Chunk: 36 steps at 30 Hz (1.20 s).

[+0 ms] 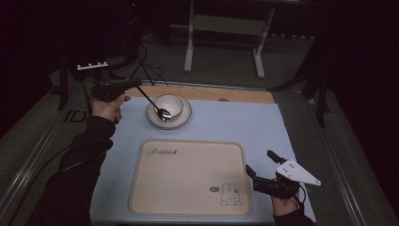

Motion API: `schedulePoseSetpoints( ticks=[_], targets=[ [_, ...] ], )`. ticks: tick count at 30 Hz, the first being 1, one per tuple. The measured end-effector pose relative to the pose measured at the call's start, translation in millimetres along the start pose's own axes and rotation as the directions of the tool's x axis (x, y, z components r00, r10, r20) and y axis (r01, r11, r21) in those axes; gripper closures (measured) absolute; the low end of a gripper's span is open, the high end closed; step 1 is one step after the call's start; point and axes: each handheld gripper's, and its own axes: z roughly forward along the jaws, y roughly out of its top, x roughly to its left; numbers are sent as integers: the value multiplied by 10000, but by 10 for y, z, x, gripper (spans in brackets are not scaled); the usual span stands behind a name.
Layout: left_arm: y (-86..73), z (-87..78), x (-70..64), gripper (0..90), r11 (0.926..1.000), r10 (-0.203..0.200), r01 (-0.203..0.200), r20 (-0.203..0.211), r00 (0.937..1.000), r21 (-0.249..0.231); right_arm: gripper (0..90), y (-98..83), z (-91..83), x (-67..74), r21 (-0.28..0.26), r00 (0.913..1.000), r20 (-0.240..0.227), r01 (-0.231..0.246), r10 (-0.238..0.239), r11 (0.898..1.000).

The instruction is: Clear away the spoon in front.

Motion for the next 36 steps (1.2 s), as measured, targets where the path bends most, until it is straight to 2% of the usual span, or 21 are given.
schedulePoseSetpoints(
  ticks=[5, 6, 10, 13, 16, 17, 18, 23, 24, 27, 33, 35, 36],
  targets=[
    [25, -74, -81, 895, 9990, 341, -351, 387, 9987, 263, 114, 3, 2, 4, -8, 10000, 32, 17, -17, 10000],
    [19, -104, -117, 895, 9977, 518, -538, 500, 9974, 401, 114, 4, 2, 8, -18, 10000, 35, 15, -15, 10000],
    [-7, -145, -159, 895, 9955, 686, -735, 797, 9944, 601, 114, 7, 2, 12, -44, 10000, 42, 39, -39, 10000],
    [-55, -181, -193, 895, 9909, 871, -976, 1121, 9899, 923, 113, 11, 1, 11, -116, 10000, 53, 41, -40, 9999],
    [-87, -191, -215, 895, 9887, 915, -1049, 1238, 9881, 1071, 113, 14, -2, 15, -165, 10000, 46, 38, -37, 9999],
    [-121, -197, -248, 895, 9844, 1067, -1241, 1381, 9847, 1244, 114, 16, -2, 16, -201, 9999, 78, 94, -92, 9998],
    [-121, -197, -248, 895, 9844, 1067, -1241, 1381, 9847, 1244, 114, 16, -2, 16, -201, 9999, 78, 94, -92, 9998],
    [-213, -181, -323, 895, 9700, 1305, -1657, 1939, 9723, 1781, 113, 26, -10, 17, -382, 9999, 98, 143, -140, 9992],
    [-242, -172, -337, 895, 9647, 1309, -1733, 2102, 9689, 1982, 114, 28, -12, 19, -436, 9998, 105, 147, -142, 9989],
    [-295, -157, -347, 895, 9565, 1290, -1834, 2348, 9634, 2269, 113, 33, -16, 30, -515, 9997, 108, 241, -235, 9984],
    [-401, -128, -358, 895, 9326, 1374, -2177, 2746, 9517, 2879, 114, 33, -7, 29, -574, 9996, 75, 261, -257, 9980],
    [-416, -126, -363, 895, 9317, 1360, -2173, 2754, 9517, 2910, 113, 33, -4, 29, -573, 9996, 83, 287, -283, 9979],
    [-445, -118, -371, 895, 9228, 1348, -2293, 2982, 9449, 3095, 114, 33, -2, 29, -566, 9996, 62, 291, -287, 9980]
  ],
)
